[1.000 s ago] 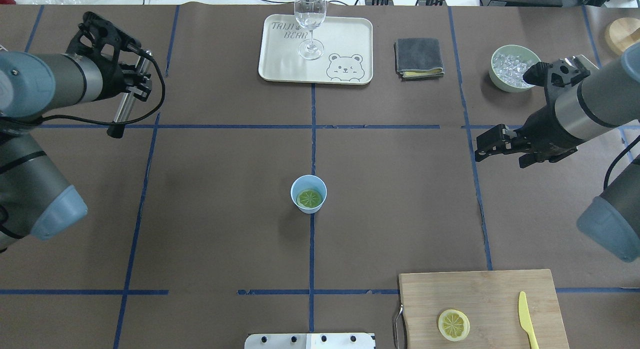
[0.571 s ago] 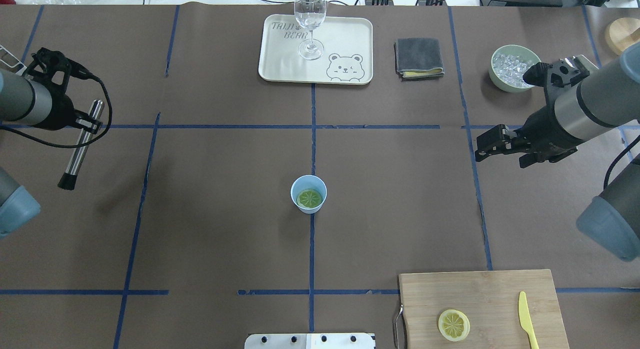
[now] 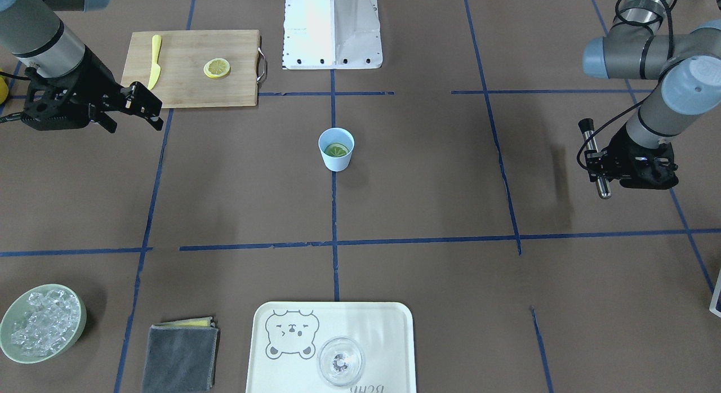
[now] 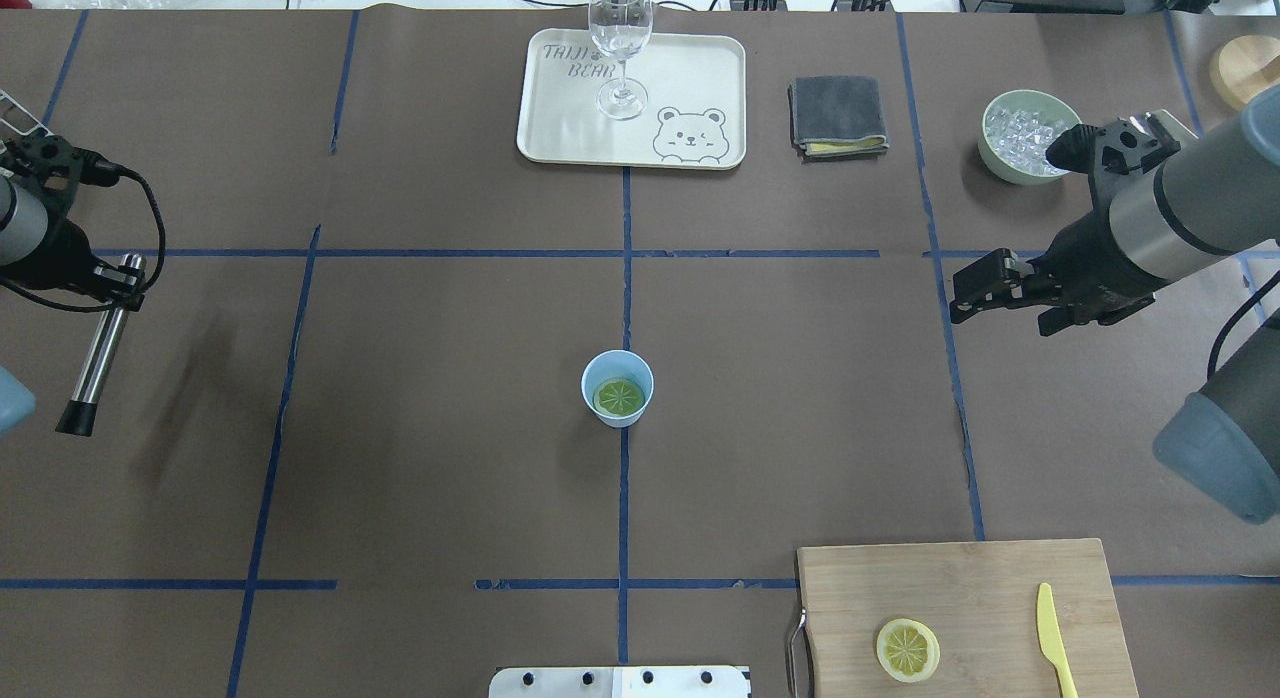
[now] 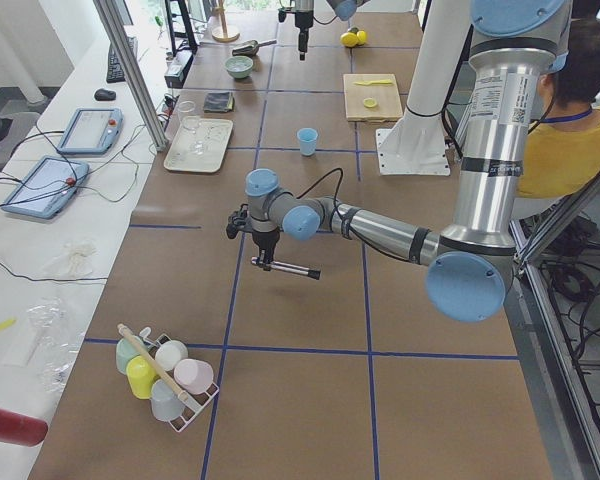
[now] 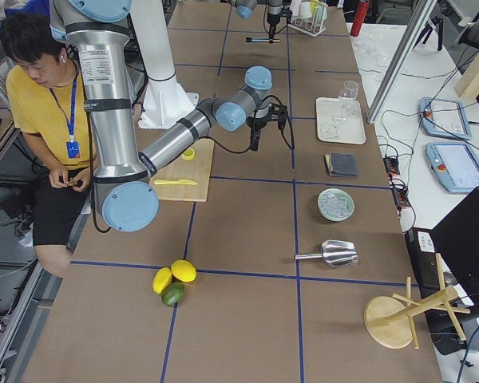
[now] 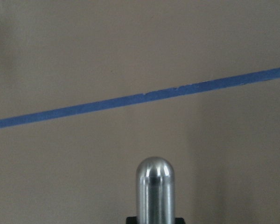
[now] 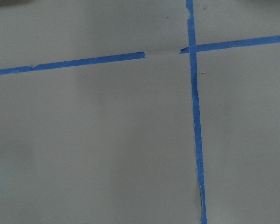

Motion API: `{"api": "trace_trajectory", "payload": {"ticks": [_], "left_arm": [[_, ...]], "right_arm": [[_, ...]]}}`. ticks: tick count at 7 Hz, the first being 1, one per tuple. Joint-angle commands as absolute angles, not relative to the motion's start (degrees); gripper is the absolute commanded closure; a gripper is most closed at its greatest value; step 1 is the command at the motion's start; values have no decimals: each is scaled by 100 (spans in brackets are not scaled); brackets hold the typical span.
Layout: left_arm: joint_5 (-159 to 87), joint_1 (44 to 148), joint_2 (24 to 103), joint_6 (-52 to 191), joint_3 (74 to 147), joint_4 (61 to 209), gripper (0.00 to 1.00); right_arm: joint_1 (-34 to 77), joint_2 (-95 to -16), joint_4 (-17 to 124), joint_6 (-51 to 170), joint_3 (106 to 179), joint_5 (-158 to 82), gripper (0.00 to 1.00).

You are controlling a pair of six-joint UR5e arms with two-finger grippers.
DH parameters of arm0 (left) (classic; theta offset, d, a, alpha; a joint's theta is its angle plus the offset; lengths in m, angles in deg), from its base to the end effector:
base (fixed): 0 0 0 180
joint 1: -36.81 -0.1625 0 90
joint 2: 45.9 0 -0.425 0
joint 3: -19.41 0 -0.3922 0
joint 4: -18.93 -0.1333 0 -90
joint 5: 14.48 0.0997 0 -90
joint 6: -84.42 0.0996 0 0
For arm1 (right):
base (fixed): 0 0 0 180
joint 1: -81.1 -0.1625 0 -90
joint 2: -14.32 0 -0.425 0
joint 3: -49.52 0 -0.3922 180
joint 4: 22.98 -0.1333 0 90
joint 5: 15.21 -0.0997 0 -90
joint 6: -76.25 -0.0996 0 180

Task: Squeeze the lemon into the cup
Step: 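Lower the muddler to its spot on the table with the left gripper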

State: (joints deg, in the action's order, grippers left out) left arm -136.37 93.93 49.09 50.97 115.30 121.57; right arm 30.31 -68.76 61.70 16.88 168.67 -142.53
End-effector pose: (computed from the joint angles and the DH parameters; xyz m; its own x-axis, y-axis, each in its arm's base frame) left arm 0.2294 -0.5034 0.5496 0.7738 0.1079 -0.6241 -0.0854 0.9942 0.0660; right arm -0.2567 -0.4299 0.3470 0.5929 0.0858 0.8007 -0.0705 0.9960 -0.0545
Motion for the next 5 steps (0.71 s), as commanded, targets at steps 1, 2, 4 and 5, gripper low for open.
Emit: {"api": "trace_trajectory", "payload": {"ticks": [1, 2, 4, 5], "left_arm": [[-13735, 9403, 4972, 4952, 11127, 12088, 100], [-13735, 9394, 4981, 4944, 11126, 12071, 100], [-13735, 9368, 5051, 4952, 10951, 12079, 100], [-13735, 9359, 5060, 4952, 10924, 12088, 100]], "right_arm": [[2926, -6979, 6175, 1762, 16722, -14126, 0], [2907, -6979, 6175, 1763, 16712, -14099, 0], [2916, -7006, 6175, 1710, 16729, -14116, 0], [2916, -7006, 6175, 1710, 16729, -14107, 0]]}}
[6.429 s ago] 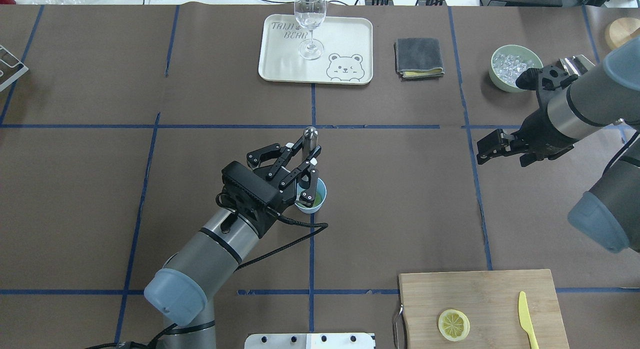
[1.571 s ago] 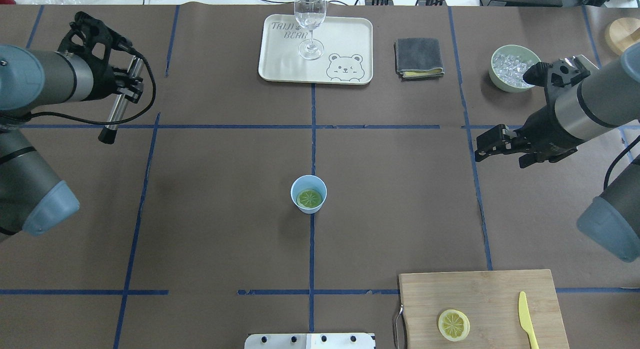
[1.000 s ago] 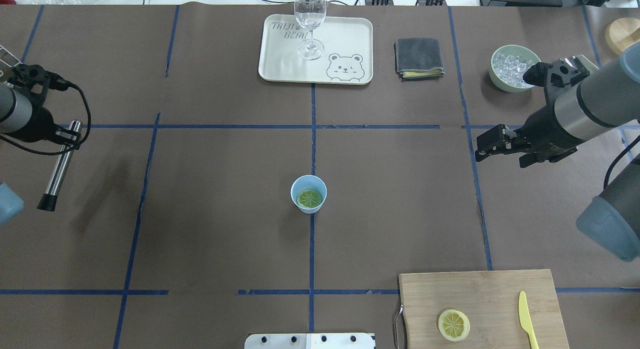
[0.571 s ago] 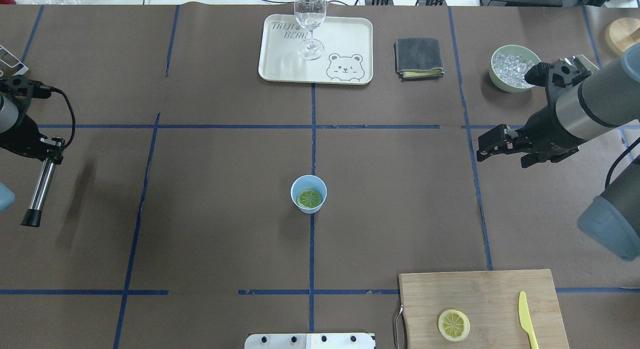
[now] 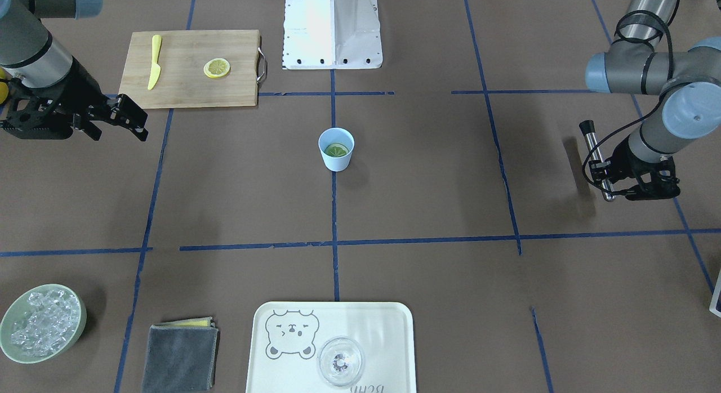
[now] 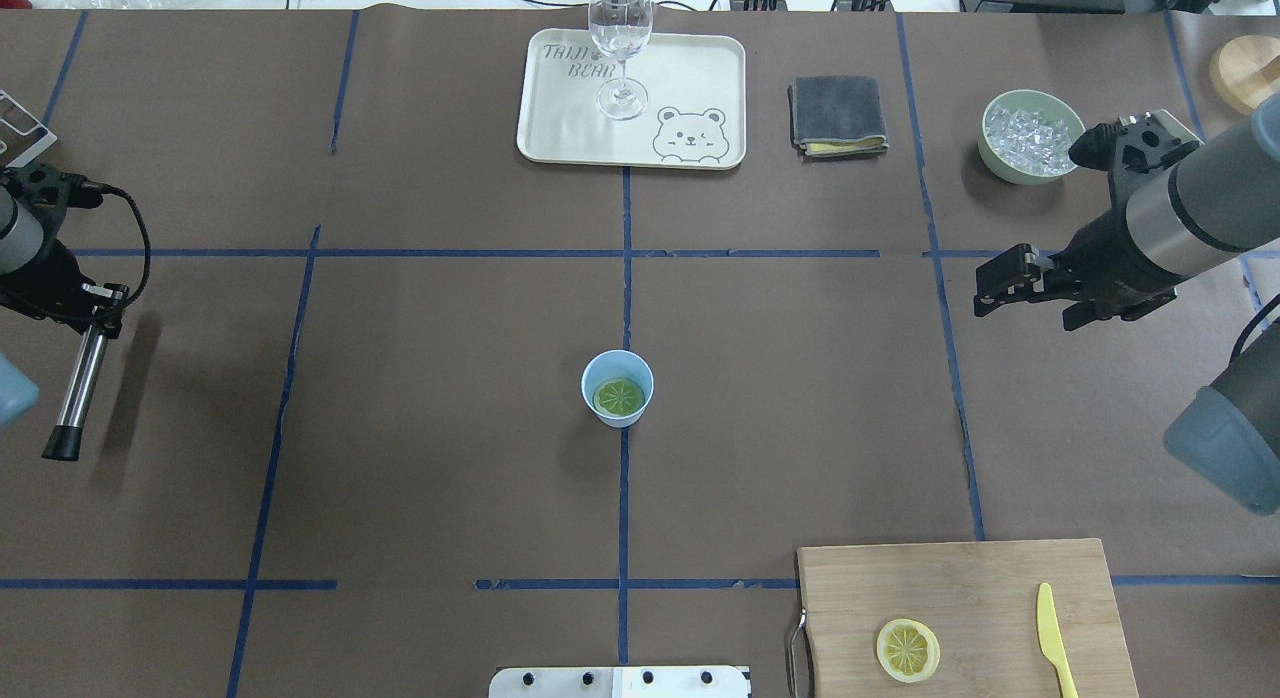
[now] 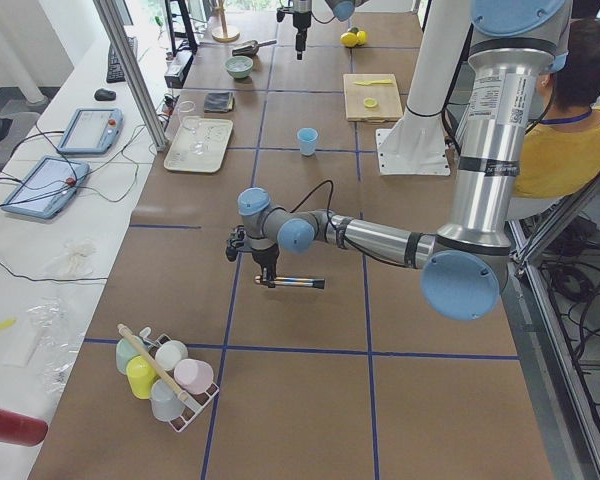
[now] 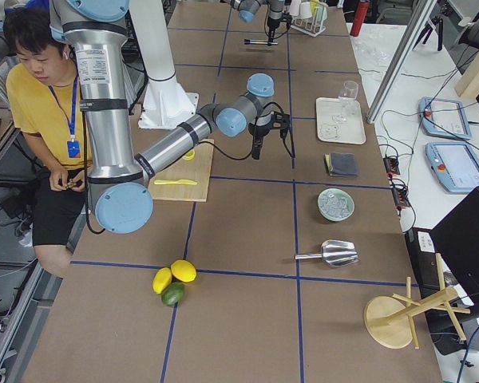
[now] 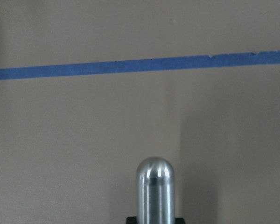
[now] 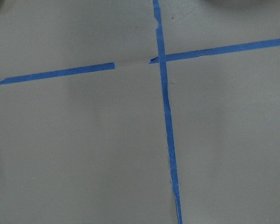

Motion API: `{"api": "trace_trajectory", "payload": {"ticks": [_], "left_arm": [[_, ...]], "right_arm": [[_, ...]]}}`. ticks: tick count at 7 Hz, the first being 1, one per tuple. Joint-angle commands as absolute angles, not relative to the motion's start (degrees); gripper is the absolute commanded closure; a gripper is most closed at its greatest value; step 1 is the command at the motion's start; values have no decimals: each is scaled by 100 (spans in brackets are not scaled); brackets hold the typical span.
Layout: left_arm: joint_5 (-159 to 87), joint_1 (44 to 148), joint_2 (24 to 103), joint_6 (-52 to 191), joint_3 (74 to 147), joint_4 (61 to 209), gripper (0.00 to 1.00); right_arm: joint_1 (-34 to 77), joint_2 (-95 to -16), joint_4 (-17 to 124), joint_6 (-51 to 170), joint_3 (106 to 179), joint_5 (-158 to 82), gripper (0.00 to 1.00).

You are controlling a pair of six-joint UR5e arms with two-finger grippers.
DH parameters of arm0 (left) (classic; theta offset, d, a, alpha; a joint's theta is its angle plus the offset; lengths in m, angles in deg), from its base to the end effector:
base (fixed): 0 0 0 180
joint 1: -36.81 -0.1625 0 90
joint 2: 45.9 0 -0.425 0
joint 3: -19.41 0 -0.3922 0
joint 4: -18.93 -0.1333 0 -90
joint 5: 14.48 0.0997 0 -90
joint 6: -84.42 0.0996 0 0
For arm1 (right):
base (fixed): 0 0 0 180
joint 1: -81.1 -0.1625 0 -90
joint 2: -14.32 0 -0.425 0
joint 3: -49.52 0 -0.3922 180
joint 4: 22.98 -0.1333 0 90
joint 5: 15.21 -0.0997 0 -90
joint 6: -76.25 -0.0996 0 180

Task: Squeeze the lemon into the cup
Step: 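Lower the muddler to its spot on the table with the left gripper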

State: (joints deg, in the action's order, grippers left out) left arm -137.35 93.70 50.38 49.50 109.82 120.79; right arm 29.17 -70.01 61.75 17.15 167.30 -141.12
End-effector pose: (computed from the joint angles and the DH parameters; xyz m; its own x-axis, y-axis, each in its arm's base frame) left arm 0.2380 -0.5100 0.5868 0.7960 0.0402 -0.6040 -0.0759 0.9965 -0.0337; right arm -0.2478 -0.4378 0.3698 0.6241 0.1222 0.7717 -0.1060 0.9918 -0.0714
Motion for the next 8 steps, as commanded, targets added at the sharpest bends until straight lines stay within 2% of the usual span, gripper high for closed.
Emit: {"api": "trace_trajectory", "payload": {"ticks": [1, 8], "left_arm": [[-13735, 9350, 5069, 4944, 10924, 12088, 100], [-13805, 9070, 5289, 4644, 10898, 12158, 100]], "right_arm": [[2916, -7006, 6175, 1701, 16729, -14116, 0], [2916, -7015, 6175, 1701, 16729, -14116, 0]]}}
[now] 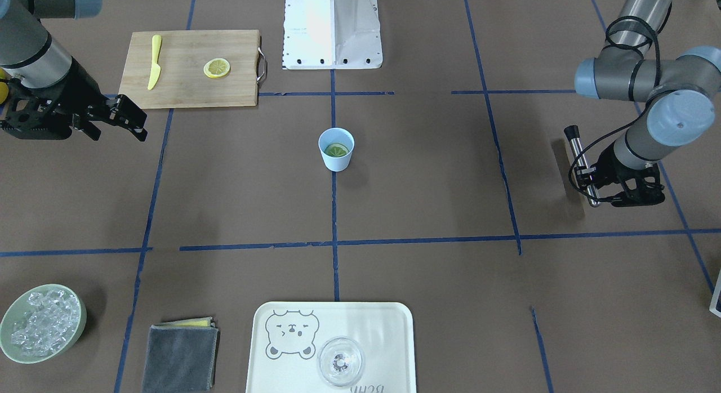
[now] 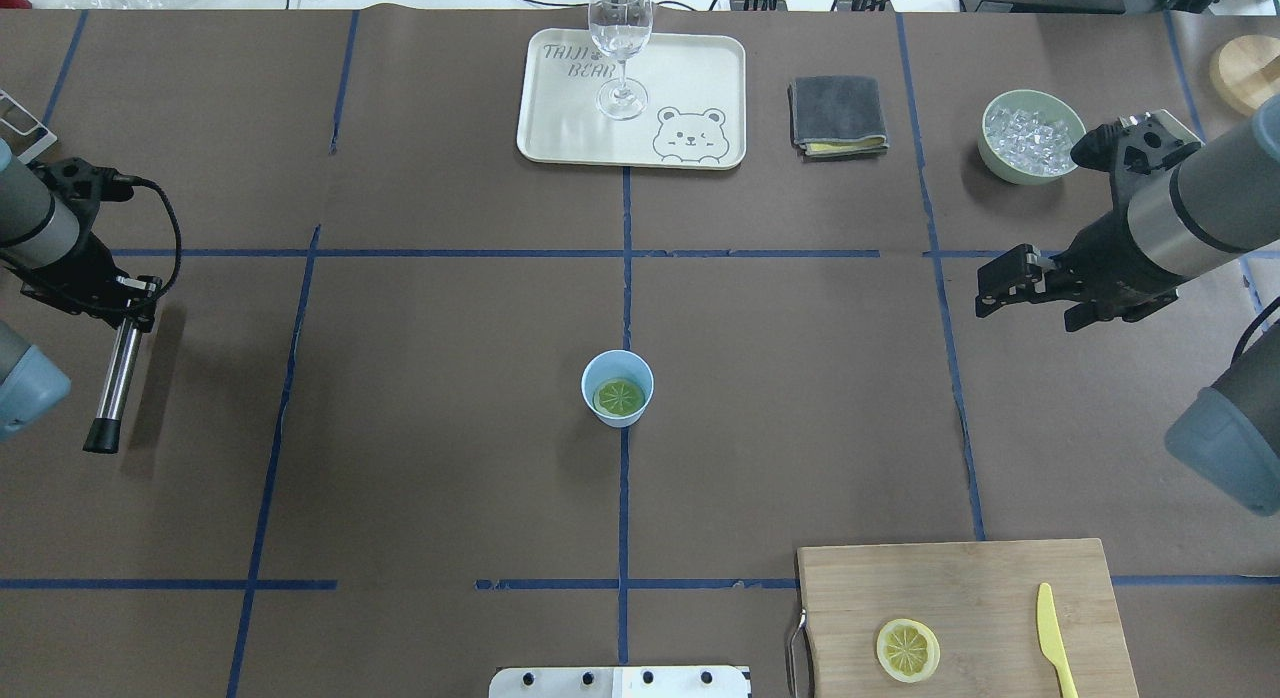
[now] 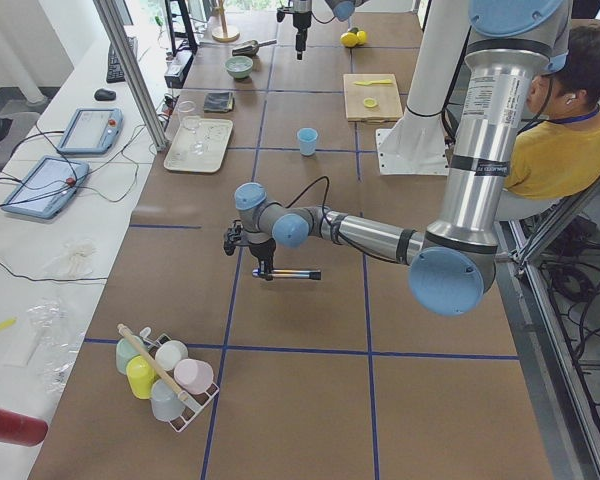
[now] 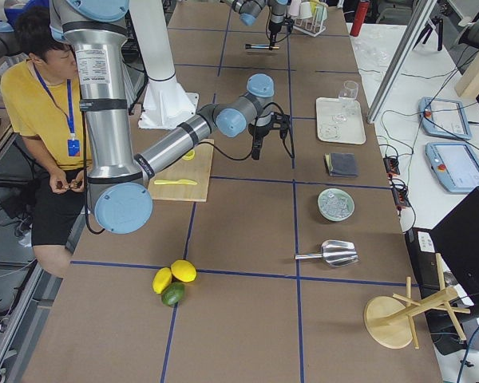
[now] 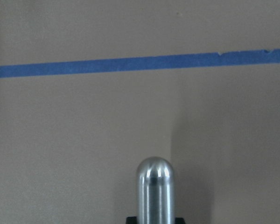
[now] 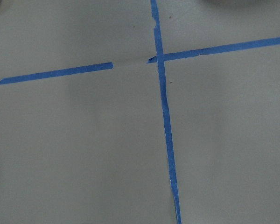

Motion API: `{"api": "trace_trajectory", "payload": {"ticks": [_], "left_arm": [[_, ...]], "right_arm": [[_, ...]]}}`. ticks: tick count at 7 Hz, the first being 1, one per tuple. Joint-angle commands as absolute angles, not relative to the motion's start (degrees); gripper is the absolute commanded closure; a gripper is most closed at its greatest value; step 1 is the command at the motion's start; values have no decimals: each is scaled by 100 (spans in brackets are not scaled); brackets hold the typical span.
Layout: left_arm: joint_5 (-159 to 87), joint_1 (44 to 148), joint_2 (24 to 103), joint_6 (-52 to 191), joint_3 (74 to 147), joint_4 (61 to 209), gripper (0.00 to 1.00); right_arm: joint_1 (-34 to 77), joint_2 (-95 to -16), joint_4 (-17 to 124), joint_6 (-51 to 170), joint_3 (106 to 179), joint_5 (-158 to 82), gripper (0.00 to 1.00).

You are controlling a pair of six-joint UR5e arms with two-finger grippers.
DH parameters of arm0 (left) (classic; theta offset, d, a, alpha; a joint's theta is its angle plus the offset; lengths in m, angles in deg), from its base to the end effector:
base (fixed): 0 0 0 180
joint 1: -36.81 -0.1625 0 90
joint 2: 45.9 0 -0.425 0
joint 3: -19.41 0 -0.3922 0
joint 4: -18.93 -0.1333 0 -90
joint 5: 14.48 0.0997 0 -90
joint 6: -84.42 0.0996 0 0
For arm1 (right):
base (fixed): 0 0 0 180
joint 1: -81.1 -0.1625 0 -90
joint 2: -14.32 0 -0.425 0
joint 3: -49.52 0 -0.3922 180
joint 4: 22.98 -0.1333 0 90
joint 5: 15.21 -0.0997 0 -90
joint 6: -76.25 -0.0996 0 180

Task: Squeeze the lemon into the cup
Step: 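Lower the muddler to its spot on the table with the left gripper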

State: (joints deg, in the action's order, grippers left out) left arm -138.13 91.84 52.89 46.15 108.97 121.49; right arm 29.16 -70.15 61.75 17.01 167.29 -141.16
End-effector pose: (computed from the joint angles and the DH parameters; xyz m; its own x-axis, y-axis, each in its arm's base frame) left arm 0.2660 -0.5165 0.5674 0.7782 0.0277 -0.6274 -0.0681 0.9969 -0.0404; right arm -0.2475 -0.4374 0.3711 0.6248 0.1264 0.7705 -0.1073 0.9914 -0.0756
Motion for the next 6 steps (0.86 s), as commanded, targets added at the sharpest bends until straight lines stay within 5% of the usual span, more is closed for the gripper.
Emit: {"api": "trace_trajectory", "payload": {"ticks": [1, 6], "left_arm": [[-13805, 9008, 5289, 4654, 10906, 12158, 100], [-13814, 8998, 5298, 4654, 10906, 12158, 93]], "right_arm": [[2916, -7023, 6175, 1692, 16747, -14116, 0], [2916, -7023, 6175, 1692, 16773, -14125, 0]]}}
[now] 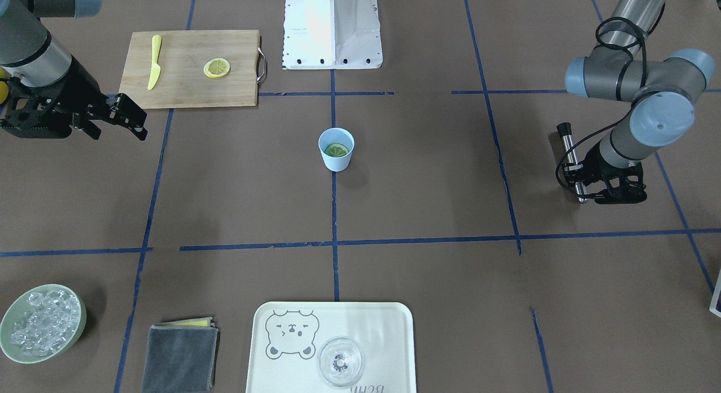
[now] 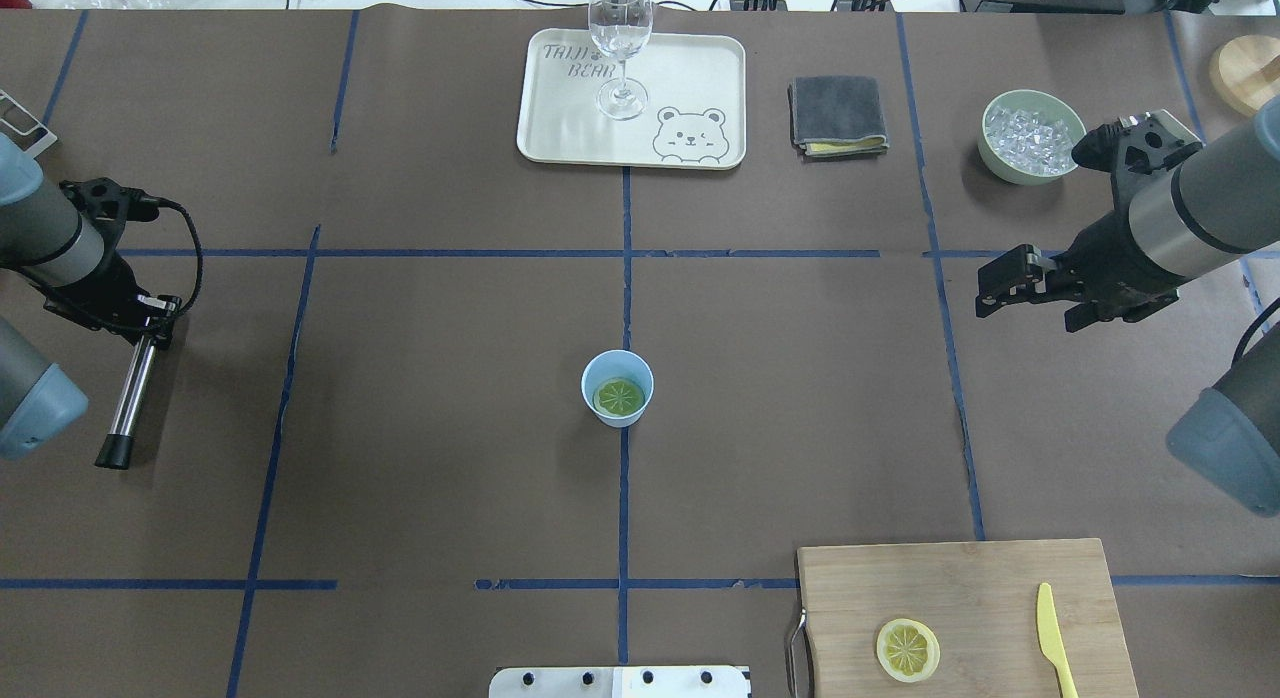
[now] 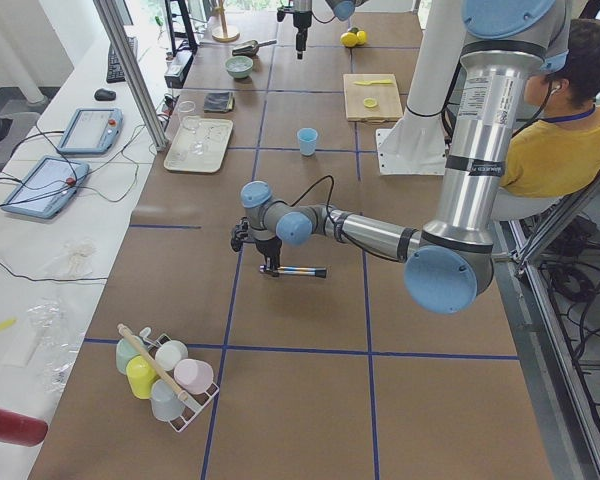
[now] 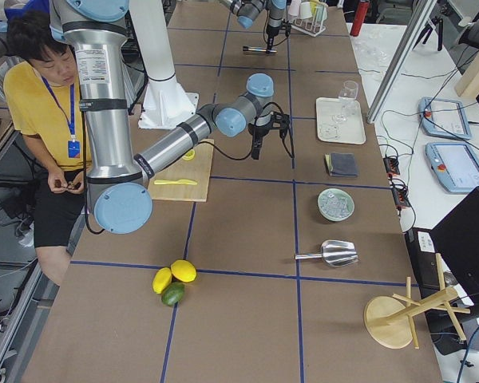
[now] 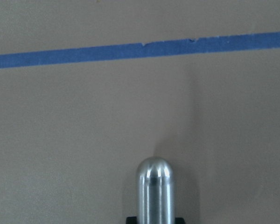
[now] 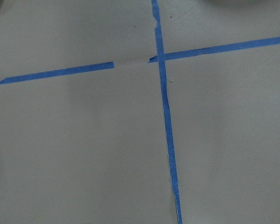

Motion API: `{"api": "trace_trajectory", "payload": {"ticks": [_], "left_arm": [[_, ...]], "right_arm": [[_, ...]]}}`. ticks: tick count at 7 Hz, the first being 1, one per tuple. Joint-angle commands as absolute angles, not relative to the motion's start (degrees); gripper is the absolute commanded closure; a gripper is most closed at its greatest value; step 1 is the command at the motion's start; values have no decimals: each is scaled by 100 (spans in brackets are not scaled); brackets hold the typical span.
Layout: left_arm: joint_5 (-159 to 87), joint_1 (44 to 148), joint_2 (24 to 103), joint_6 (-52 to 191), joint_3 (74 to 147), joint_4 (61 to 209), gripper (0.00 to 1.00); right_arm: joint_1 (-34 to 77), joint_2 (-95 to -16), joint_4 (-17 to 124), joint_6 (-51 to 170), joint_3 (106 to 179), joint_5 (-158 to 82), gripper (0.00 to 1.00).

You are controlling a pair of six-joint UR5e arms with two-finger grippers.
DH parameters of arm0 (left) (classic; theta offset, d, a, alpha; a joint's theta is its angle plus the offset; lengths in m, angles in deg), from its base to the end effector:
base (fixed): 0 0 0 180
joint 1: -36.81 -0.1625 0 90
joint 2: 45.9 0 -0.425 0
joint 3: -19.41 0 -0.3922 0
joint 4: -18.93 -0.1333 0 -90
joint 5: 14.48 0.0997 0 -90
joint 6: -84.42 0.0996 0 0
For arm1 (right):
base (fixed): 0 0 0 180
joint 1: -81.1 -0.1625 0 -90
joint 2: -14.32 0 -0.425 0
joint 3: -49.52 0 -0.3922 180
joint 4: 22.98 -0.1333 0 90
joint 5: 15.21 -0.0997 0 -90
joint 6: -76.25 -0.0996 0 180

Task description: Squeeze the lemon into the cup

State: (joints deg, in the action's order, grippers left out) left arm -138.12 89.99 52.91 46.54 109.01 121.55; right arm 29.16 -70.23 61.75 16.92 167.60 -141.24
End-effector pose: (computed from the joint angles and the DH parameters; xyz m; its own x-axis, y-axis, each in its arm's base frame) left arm 0.2826 -0.5078 0.5667 0.7755 0.0606 -0.6285 -0.1055 0.9938 -0.0342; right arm -0.2466 -0.4362 0.3692 0.6221 0.1254 0.7728 -0.1072 0.9914 -0.0747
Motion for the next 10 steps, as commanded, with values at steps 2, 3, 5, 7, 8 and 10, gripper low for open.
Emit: {"api": "trace_trajectory", "payload": {"ticks": [2, 3, 5, 7, 8, 10], "left_arm": [[-13805, 8998, 5298, 4662, 10906, 12158, 12], [-13797, 8998, 5289, 4662, 10915, 12150, 0], [-13779, 9016, 5219, 4671, 11351, 12097, 0], [-13823, 9417, 4905, 4724, 12325, 12097, 0], [-14110, 9986, 4702, 5420, 12617, 12079, 0], [-14710, 11129, 4061, 7280, 12585, 12088, 0]], "right_arm": [[2916, -7023, 6175, 1684, 16791, -14142, 0], [2916, -7023, 6175, 1684, 16782, -14151, 0], [2907, -7015, 6175, 1692, 16782, -14125, 0], [2558, -7206, 6175, 1867, 16756, -14221, 0], [2303, -7304, 6236, 2338, 16712, -14239, 0], [1584, -7671, 6245, 3567, 16354, -14457, 0]]}}
